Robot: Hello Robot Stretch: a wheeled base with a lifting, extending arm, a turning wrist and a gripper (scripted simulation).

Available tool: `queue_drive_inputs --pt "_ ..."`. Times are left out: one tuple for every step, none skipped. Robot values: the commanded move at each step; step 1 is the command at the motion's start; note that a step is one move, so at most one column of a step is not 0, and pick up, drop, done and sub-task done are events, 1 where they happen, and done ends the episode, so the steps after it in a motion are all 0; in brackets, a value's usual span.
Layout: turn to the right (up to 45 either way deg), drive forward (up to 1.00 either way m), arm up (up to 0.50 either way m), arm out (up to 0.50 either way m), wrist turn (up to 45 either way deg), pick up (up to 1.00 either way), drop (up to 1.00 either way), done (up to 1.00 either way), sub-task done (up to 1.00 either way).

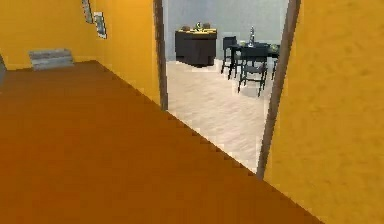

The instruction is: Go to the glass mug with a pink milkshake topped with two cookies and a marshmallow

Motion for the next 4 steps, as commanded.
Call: queue_drive_inputs --pt "0.0 1.0 0.0 0.0 0.0 0.0 0.0 0.0 0.0" --pt "0.0 0.45 0.0 0.0 0.0 0.0 0.0 0.0 0.0" --pt "6.0 0.0 0.0 0.0 0.0 0.0 0.0 0.0 0.0" --pt "0.0 0.5 0.0 0.0 0.0 0.0 0.0 0.0 0.0"
